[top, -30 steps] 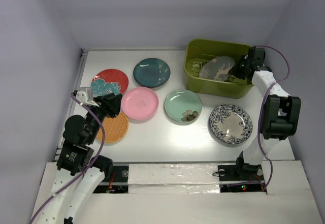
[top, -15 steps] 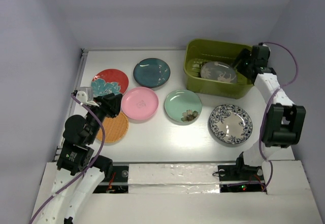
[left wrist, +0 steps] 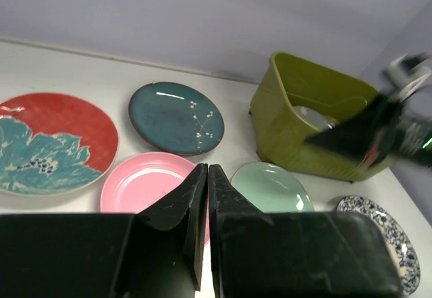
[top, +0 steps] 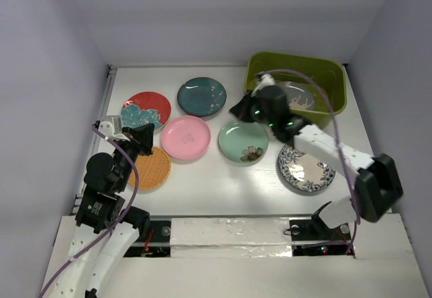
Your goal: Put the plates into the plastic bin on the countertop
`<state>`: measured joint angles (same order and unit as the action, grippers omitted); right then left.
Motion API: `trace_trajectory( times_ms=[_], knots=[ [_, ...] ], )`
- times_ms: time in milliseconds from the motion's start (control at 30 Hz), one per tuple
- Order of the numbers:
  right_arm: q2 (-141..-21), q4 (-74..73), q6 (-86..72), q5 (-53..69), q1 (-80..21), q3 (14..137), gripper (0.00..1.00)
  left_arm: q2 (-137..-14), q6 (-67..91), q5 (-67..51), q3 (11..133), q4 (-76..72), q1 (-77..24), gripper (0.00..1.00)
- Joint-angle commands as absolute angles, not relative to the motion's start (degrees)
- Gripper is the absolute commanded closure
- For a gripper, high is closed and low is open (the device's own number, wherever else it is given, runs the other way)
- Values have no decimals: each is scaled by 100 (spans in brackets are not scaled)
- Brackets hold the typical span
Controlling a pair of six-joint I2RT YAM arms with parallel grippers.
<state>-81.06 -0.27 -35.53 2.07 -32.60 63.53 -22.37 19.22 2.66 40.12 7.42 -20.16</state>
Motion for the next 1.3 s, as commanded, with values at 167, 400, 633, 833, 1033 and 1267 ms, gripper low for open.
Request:
trace_trajectory(
  times_ms=[167, 400, 633, 833, 1033, 1267],
  knots=[
    [-10097, 913, -4743, -45, -5562, 6855, 93, -2215, 1960, 826, 4096, 747, -2039, 100],
    [-11346, 1906, -5861, 141, -6011, 6926, 44, -2206, 1934, 703, 4078, 712, -2092, 86],
    [-12092, 2451, -6521, 106, -6267, 7250, 44, -2224, 1934, 703, 4078, 703, -2145, 83],
    [-12691, 2812, -7092, 114, -6328, 7672, 50, -2224, 1934, 703, 4078, 721, -2145, 81],
    [-12411, 2866, -7032, -483, -6468, 7463, 99, -2215, 1925, 721, 4087, 738, -2145, 80],
    [-10385, 2673, -5883, -1236, -6469, 6602, 100, -2136, 2065, 1527, 4201, 1010, -2145, 80]
  ],
)
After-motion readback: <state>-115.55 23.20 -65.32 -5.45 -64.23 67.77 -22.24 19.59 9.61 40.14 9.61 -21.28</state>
